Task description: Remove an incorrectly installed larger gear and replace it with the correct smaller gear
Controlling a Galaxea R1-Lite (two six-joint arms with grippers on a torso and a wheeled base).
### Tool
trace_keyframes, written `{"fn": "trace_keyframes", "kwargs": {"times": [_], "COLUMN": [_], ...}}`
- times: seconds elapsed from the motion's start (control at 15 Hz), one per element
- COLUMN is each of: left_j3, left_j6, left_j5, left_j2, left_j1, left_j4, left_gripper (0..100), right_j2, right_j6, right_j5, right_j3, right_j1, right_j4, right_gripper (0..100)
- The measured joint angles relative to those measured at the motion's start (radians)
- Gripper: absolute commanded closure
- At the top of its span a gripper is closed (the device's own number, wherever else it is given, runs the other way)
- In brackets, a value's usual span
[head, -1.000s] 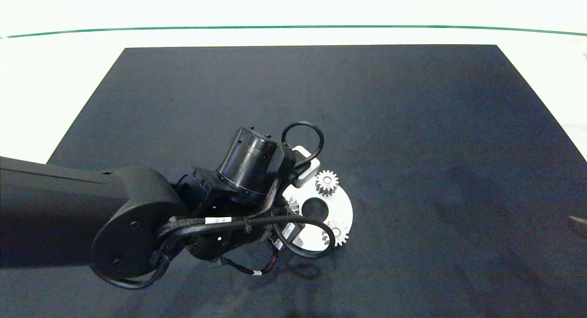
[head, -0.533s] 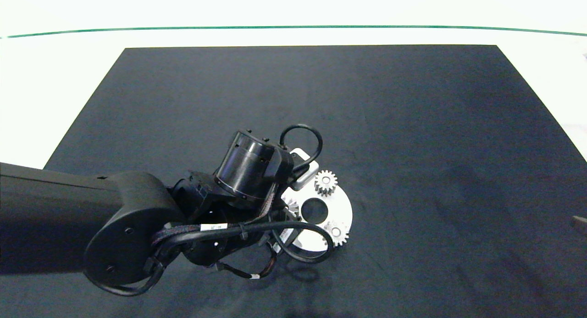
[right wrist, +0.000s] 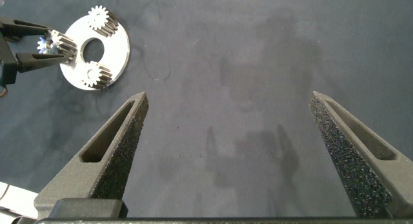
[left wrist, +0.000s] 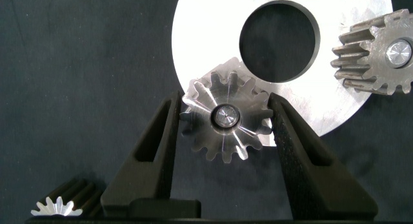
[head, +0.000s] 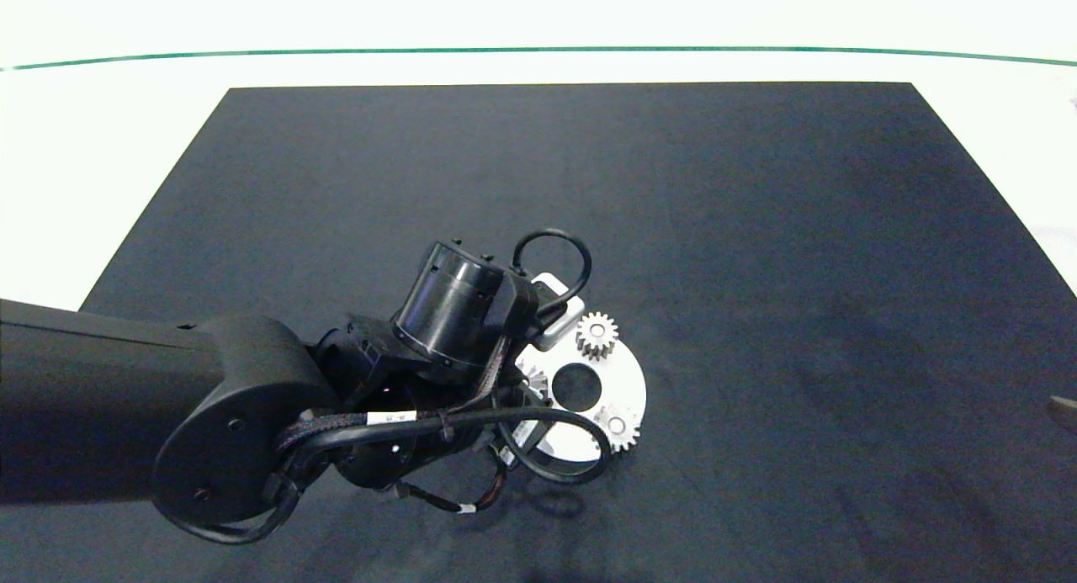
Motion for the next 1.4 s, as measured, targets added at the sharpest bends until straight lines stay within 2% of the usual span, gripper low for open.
{"fn": "trace_keyframes", "kwargs": {"times": [0.07, 0.4, 0.87, 1.4], "left_j3": [0.000, 0.000, -0.046, -0.048], "left_j6": [0.000, 0.000, 0.000, -0.001], "left_j5": [0.000, 0.000, -0.001, 0.000], "left_j2": [0.000, 0.003, 0.012, 0.022], "left_j1": [0.000, 0.001, 0.004, 0.007], "left_j4": [0.000, 0.015, 0.057, 0.056], "left_gripper": [0, 0, 0, 0], "right_j2": [0.000, 0.000, 0.000, -0.002], "right_j6": [0.000, 0.000, 0.000, 0.000], "right_j5": [0.000, 0.000, 0.000, 0.000], "right_j3": [0.000, 0.001, 0.001, 0.001], "right_j1": [0.000, 0.000, 0.000, 0.000], "right_j4": [0.000, 0.000, 0.000, 0.002], "right_gripper": [0, 0, 0, 0]}}
